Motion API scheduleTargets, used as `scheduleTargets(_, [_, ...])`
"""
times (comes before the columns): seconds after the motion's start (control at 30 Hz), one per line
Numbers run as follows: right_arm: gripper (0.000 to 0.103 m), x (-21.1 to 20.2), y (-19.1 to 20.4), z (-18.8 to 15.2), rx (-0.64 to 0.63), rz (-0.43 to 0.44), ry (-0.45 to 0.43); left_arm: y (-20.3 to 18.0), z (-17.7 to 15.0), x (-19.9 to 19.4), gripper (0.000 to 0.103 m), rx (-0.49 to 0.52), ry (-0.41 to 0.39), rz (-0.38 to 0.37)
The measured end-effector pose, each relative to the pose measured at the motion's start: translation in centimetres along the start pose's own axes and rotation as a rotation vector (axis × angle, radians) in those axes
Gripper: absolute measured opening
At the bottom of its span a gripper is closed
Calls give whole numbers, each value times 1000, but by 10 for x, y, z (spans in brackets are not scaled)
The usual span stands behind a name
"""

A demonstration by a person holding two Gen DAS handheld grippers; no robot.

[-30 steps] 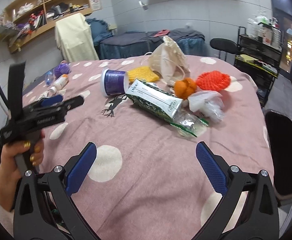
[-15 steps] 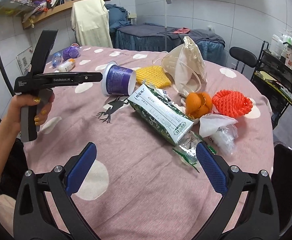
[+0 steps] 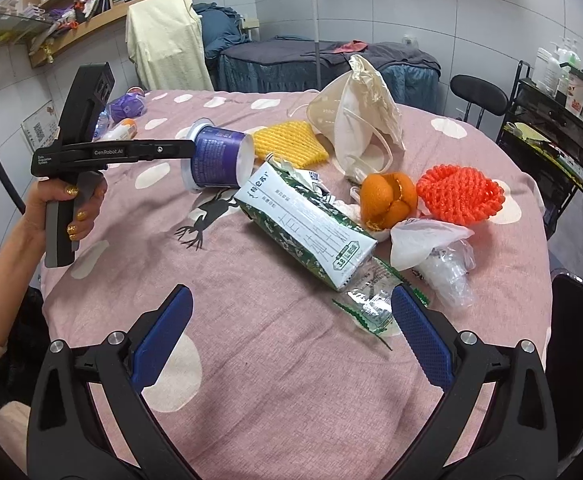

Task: Collect trash
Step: 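Close the left gripper on the blue paper cup while the right approaches the milk carton, then grasp the green-and-white milk carton with the right gripper and lift it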

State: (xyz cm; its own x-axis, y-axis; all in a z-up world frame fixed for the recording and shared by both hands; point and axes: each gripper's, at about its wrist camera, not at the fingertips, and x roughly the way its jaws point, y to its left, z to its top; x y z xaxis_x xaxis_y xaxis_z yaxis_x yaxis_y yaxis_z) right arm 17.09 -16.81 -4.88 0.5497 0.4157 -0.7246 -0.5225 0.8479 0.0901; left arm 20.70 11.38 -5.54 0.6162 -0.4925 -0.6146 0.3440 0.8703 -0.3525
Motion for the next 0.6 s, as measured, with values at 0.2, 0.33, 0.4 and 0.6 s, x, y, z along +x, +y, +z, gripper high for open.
scheduleTargets(0.2, [98, 12, 2, 12, -25, -8, 23, -4, 6, 34, 41, 2, 74, -65])
scheduleTargets(0.33, [97, 27, 7, 24, -103, -11, 53, -6, 5, 40, 8, -41, 63, -102])
scheduleTargets(0.4, [94, 36, 9, 32, -154, -13, 77, -9, 3, 34, 8, -31, 38, -65])
scheduleTargets(0.6, [86, 71, 22, 52, -336, -57, 164, -3, -4, 1, 8, -52, -41, 24])
